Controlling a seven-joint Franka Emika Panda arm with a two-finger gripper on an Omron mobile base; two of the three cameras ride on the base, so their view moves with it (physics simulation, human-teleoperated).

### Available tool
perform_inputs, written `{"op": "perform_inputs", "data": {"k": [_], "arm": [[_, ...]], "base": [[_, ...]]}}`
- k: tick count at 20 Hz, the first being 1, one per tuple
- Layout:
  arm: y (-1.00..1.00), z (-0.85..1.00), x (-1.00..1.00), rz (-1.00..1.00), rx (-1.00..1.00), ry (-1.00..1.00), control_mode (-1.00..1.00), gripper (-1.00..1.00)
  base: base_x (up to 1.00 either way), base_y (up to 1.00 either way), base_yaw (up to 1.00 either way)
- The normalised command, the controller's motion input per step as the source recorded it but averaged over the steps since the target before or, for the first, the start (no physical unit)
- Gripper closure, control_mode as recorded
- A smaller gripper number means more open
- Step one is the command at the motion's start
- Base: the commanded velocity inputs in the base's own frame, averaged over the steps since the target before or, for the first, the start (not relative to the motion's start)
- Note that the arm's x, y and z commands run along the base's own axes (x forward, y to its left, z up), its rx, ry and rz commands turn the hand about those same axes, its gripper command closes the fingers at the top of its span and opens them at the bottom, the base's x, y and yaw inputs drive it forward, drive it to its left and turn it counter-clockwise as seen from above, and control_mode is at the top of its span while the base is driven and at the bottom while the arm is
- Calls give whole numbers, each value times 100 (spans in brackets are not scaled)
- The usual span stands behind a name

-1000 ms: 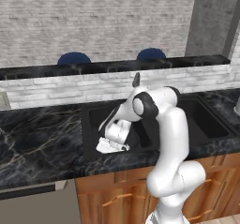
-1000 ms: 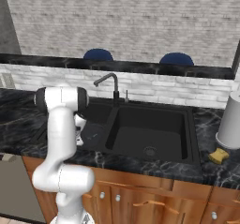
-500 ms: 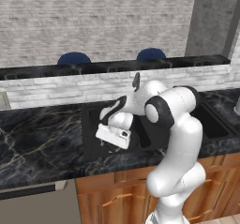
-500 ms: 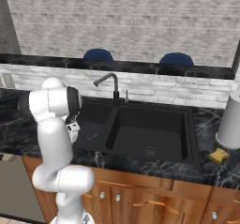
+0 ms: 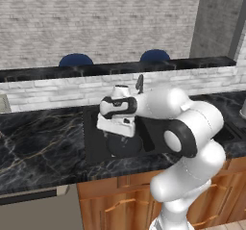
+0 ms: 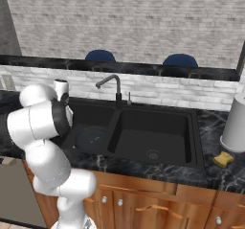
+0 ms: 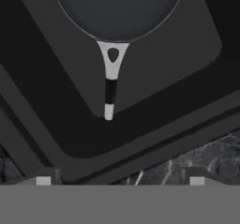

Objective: Pick the pan and sponge and place them into the sink. Then turn on the water.

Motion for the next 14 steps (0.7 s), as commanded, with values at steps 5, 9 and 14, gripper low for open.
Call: {"op": "perform_inputs", "data": {"k": [5,9,14], "arm": [[-49,100,-29,7,-12,-13,-100,-100],[-82,86,-78,12,-7,-9,-100,-100],[-100,57,-78,7,-4,-5,-100,-100]], "base": [[0,0,0],[0,0,0],[0,0,0]]}}
